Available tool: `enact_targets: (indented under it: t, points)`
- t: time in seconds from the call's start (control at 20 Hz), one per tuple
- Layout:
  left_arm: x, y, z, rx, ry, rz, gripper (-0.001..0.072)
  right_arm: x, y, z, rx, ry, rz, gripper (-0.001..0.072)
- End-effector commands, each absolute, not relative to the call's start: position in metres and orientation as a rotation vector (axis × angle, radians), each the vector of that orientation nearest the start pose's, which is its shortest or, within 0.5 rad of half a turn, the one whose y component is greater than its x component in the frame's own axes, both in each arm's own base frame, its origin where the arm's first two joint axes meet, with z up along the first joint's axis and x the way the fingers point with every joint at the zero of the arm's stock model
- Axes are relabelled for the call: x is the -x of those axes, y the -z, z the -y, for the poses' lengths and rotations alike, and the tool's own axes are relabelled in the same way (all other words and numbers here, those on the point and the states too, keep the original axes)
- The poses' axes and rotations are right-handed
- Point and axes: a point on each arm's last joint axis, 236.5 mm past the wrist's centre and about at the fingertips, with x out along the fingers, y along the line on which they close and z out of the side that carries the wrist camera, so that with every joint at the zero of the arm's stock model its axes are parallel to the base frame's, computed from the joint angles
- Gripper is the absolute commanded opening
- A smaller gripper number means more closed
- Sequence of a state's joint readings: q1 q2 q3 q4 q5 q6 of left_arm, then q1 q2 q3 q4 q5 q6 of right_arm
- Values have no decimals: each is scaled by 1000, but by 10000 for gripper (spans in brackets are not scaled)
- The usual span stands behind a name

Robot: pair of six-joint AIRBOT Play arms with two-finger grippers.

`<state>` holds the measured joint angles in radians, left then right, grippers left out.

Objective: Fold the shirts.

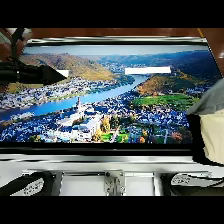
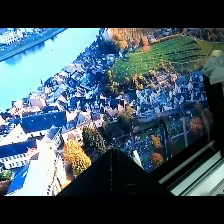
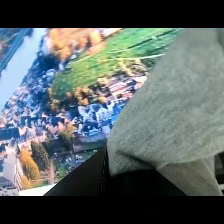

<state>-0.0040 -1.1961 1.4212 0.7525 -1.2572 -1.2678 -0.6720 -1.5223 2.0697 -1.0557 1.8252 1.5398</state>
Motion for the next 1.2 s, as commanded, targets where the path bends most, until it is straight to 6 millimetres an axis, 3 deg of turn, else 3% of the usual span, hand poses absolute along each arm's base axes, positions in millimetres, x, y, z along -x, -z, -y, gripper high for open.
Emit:
enact_targets:
  t: [0.0,0.2,0.5,0.6,0.65,0.8,0.95,1.05,1.15]
  points:
    - [-387,-189,169,364,716,-896,37,-357,-209,182,-534,113,-1078,62]
    - [-387,-188,169,364,716,-897,37,-385,-223,208,-499,182,-923,61]
    - [-387,-188,169,367,715,-898,37,-446,-294,249,-369,218,-494,62]
    - [-387,-188,169,368,714,-898,37,-456,-313,257,-373,229,-398,62]
    - [-388,-189,169,369,713,-896,37,-454,-311,260,-358,243,-409,62]
    - [-394,-192,167,374,697,-869,37,-422,-265,267,-301,313,-642,62]
    - [-398,-193,166,377,688,-853,37,-365,-216,271,-257,380,-955,62]
    - [-398,-193,166,377,688,-853,37,-335,-202,283,-335,468,-1036,62]
    - [-398,-193,166,376,689,-853,37,-297,-172,282,-447,509,-1186,62]
